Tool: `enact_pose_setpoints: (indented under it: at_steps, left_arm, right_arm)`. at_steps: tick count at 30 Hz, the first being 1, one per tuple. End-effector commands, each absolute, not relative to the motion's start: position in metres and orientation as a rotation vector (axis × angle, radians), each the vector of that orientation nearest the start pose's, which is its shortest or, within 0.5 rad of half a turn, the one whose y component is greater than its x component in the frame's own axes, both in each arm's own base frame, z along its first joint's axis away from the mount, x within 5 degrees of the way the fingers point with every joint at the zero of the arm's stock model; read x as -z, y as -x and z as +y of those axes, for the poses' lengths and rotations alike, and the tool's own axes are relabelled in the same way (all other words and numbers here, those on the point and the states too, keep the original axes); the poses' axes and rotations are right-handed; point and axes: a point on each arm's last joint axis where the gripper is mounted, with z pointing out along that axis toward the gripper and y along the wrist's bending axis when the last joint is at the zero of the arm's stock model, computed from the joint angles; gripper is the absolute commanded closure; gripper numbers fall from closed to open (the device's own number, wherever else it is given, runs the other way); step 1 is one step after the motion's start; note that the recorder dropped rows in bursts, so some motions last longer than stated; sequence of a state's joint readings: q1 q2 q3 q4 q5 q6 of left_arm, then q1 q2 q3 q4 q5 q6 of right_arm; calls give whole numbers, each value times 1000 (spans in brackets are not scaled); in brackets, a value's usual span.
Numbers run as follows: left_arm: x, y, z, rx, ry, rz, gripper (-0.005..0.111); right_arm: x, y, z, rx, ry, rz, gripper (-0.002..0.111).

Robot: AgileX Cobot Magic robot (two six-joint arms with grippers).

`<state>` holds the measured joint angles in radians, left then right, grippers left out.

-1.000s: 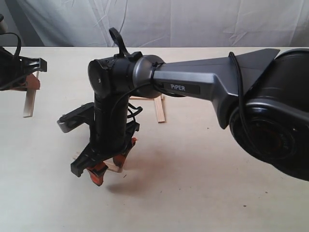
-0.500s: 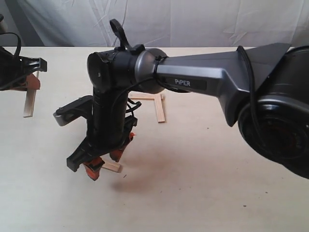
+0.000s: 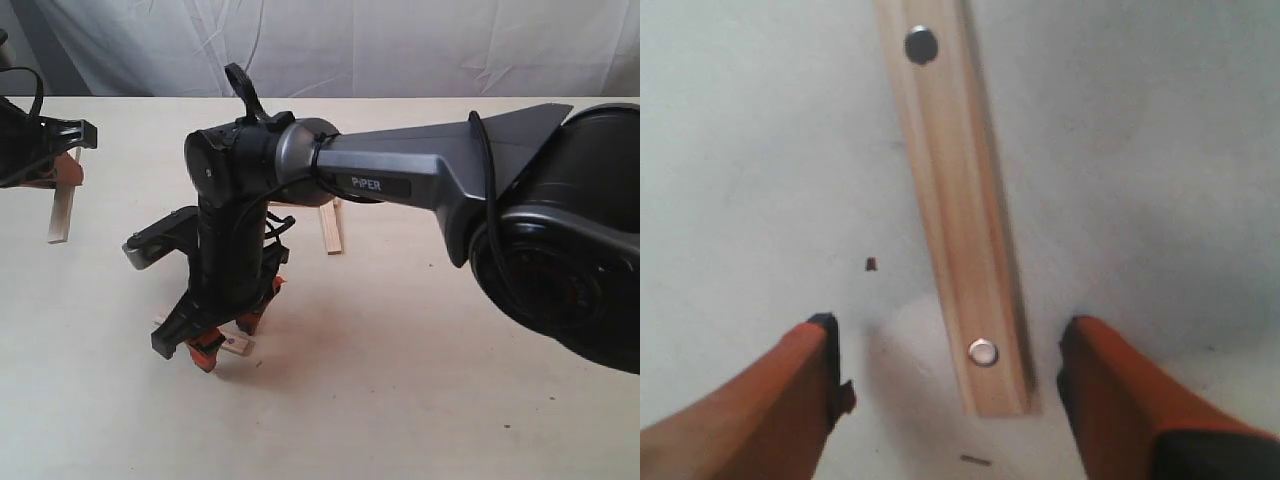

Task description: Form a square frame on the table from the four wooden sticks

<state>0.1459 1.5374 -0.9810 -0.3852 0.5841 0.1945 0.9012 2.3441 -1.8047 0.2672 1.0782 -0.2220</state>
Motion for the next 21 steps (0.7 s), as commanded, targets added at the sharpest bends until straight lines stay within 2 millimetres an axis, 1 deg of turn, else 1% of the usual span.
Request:
enact_pose_setpoints:
  at_steps: [1, 3, 5, 10, 12, 16, 19, 21]
  left_arm:
    - [-238, -311, 24, 268, 272, 2555, 107]
    - [-238, -311, 24, 269, 272, 2557, 107]
    - [-238, -311, 24, 269, 272, 2557, 107]
    - [-238, -311, 24, 269, 272, 2557, 107]
    - [-238, -311, 24, 269, 272, 2559, 107]
    - [-238, -311, 23, 270, 271, 2560, 107]
    - [-238, -311, 23, 270, 271, 2560, 107]
    - [-238, -311, 23, 270, 271, 2560, 107]
  right_arm:
    - [-110, -277, 376, -323, 1530, 2746, 46]
    - [-110, -278, 376, -321, 1526, 2736, 46]
    - [-115, -279, 375, -301, 1532, 2712, 46]
    - [-139, -281, 376, -318, 1493, 2657, 46]
    - [-143, -277, 380, -327, 1496, 2633, 46]
    - [-137, -268, 389, -326, 1547, 2595, 46]
    - [-125, -257, 396, -303, 1611, 2584, 46]
    - [-117, -257, 396, -237, 1656, 2563, 46]
